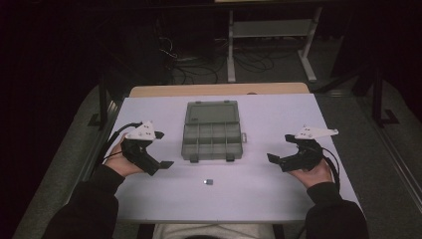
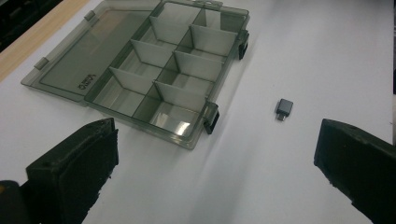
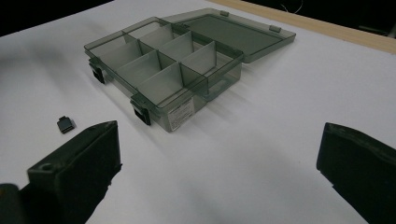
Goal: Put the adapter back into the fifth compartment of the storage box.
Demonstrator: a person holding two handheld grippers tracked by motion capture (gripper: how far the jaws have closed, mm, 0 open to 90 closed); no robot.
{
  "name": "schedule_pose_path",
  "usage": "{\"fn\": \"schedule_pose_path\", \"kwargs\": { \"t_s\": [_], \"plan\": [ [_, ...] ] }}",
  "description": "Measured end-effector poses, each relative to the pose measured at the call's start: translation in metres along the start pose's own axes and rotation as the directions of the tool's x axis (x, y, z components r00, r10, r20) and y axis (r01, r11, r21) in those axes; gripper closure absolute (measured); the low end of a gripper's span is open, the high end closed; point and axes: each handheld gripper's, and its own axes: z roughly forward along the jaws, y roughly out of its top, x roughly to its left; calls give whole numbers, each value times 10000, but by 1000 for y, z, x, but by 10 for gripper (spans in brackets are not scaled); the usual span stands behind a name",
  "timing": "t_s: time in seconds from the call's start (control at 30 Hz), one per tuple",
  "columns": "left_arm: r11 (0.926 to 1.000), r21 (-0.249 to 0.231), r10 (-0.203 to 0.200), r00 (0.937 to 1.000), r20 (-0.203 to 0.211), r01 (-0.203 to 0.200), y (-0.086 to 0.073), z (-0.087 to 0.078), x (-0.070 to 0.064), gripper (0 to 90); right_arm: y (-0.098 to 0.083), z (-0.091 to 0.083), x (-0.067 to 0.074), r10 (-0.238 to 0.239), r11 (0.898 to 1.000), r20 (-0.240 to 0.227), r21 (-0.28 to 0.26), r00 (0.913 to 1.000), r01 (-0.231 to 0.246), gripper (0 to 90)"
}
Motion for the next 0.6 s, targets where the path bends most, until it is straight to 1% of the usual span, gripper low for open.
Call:
{"fn": "schedule_pose_path", "kwargs": {
  "t_s": [0.1, 0.13, 0.5, 0.6],
  "plan": [
    [10000, 4, -6, 10000, 39, 6, 1, 1, 0, 0, 0, 0, 0, 3, 10000, 0, 3, 10000, -3, 0],
    [10000, 44, 55, 9999, 109, -56, 3, 5, -1, 0, 0, 0, 0, -6, 10000, 0, 12, 10000, 6, 0],
    [9996, 191, 187, 9994, 296, -193, 7, 14, -4, 0, 0, 0, 0, -19, 10000, -11, 32, 10000, 19, 0],
    [9992, 279, 275, 9988, 394, -286, 10, 19, -6, 0, 0, 1, 0, -34, 10000, -17, 68, 10000, 34, 0]
  ]
}}
